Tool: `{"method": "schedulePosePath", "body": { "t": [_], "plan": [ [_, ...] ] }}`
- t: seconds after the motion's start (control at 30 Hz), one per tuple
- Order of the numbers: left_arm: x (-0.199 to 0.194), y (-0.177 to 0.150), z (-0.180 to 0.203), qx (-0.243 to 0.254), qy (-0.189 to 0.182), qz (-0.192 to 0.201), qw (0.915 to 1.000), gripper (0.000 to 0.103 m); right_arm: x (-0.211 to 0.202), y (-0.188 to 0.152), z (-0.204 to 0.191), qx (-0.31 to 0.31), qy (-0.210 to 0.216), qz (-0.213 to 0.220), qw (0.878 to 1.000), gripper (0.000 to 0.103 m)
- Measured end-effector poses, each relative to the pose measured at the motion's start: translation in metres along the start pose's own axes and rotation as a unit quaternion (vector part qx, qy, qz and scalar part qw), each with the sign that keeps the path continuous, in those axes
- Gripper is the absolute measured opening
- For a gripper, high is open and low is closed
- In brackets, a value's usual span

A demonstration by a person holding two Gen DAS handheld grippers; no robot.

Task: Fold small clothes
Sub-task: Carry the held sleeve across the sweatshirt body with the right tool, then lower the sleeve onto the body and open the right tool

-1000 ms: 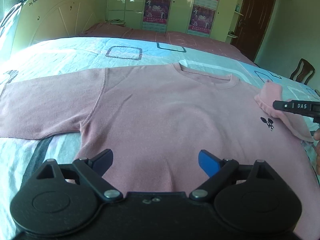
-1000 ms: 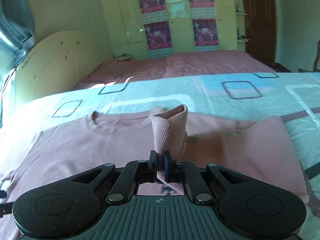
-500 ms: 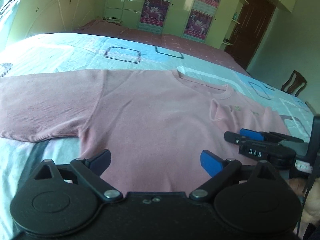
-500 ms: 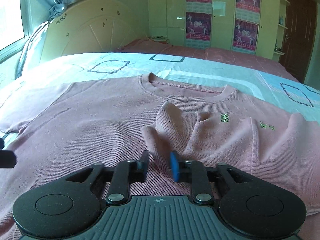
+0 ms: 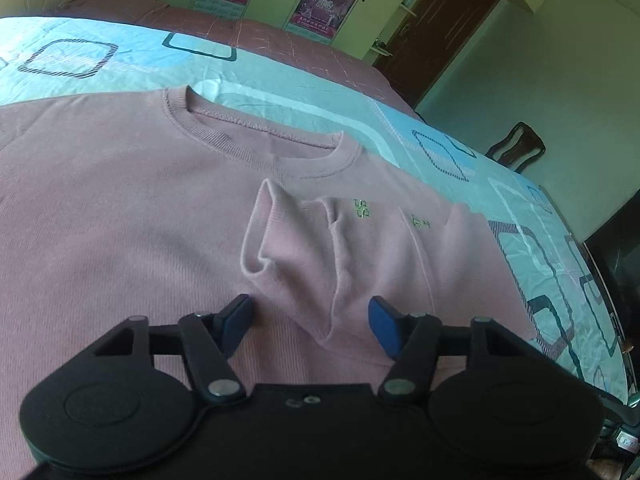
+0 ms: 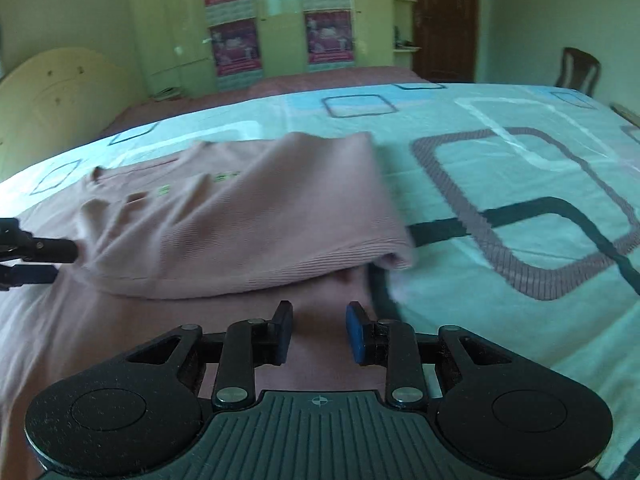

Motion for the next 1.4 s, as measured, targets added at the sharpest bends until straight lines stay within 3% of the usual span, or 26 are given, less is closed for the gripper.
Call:
{"method": "schedulePosePath", "body": {
  "t": [0.03, 0.1, 0.13, 0.3, 0.37, 0.43, 0.5, 0.77, 0.83, 0.87, 0.9, 0.93, 0.97, 1.03, 1.1, 1.23, 1.33, 1.4],
  "plan": [
    [0.003, 0.002, 0.004, 0.004, 0.001, -0.001, 1.0000, 0.043, 0.002, 0.004, 0.007, 0.007, -0.005, 0.003, 1.000, 0.029],
    [0.006, 0.007, 0.008, 0.018, 0.001, -0.002, 0.9998, 0.013, 0.010, 0.011, 0.018, 0.023, -0.004, 0.003, 1.000, 0.029],
    [0.007, 0.010, 0.008, 0.022, 0.001, -0.001, 0.9998, 0.007, 0.013, 0.013, 0.020, 0.026, -0.001, 0.004, 1.000, 0.029],
    [-0.028, 0.041, -0.011, 0.005, -0.004, 0.073, 0.9973, 0.006, 0.020, 0.012, 0.022, 0.009, 0.002, 0.010, 1.000, 0.029],
    [-0.037, 0.049, -0.038, -0.005, 0.027, 0.095, 0.9951, 0.006, 0.019, 0.011, 0.022, 0.003, 0.002, 0.010, 1.000, 0.029],
    [-0.033, 0.047, -0.066, -0.025, 0.055, 0.088, 0.9943, 0.005, 0.019, 0.010, 0.021, -0.002, 0.003, 0.011, 1.000, 0.029],
    [-0.024, 0.038, -0.085, -0.044, 0.057, 0.064, 0.9954, 0.006, 0.020, 0.009, 0.020, -0.011, 0.002, 0.010, 1.000, 0.029],
    [-0.017, 0.020, -0.091, -0.053, 0.055, 0.062, 0.9952, 0.006, 0.021, 0.009, 0.019, -0.030, -0.001, 0.003, 1.000, 0.029],
    [-0.018, 0.020, -0.091, -0.050, 0.048, 0.057, 0.9960, 0.010, 0.019, 0.010, 0.018, -0.033, 0.002, -0.003, 0.999, 0.029],
    [-0.020, 0.020, -0.092, -0.052, 0.042, 0.054, 0.9963, 0.025, 0.016, 0.012, 0.018, -0.033, 0.010, -0.007, 0.999, 0.029],
    [-0.026, 0.023, -0.094, -0.056, 0.035, 0.060, 0.9960, 0.052, 0.009, 0.014, 0.017, -0.030, 0.022, 0.001, 0.999, 0.029],
    [-0.035, 0.028, -0.098, -0.056, 0.041, 0.081, 0.9943, 0.070, 0.001, 0.017, 0.018, -0.026, 0.031, 0.011, 0.999, 0.029],
    [-0.043, 0.034, -0.103, -0.051, 0.057, 0.108, 0.9912, 0.095, -0.006, 0.021, 0.019, -0.024, 0.039, 0.020, 0.999, 0.029],
    [-0.041, 0.047, -0.108, -0.037, 0.056, 0.118, 0.9908, 0.085, -0.011, 0.032, 0.022, -0.020, 0.049, 0.034, 0.998, 0.029],
    [-0.025, 0.060, -0.108, -0.034, 0.039, 0.093, 0.9944, 0.068, -0.006, 0.048, 0.027, 0.002, 0.059, 0.042, 0.997, 0.029],
    [0.016, 0.073, -0.103, -0.013, 0.018, 0.033, 0.9992, 0.064, 0.023, 0.084, 0.035, 0.045, 0.083, 0.054, 0.994, 0.029],
    [0.026, 0.080, -0.092, 0.011, 0.012, 0.031, 0.9994, 0.058, 0.055, 0.106, 0.043, 0.074, 0.107, 0.043, 0.991, 0.029],
    [0.032, 0.079, -0.087, 0.027, 0.013, 0.028, 0.9992, 0.013, 0.077, 0.114, 0.051, 0.090, 0.115, 0.034, 0.989, 0.029]
  ]
}}
Point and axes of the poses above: each gripper's, at about its wrist camera, not at the fingertips, and x roughly the way its jaws point, z to its right, y to its top, the point moved 10 cm from there along x, roughly the way its jaws point, and after that the axes turned 13 degrees about y, right-handed, at the moved point
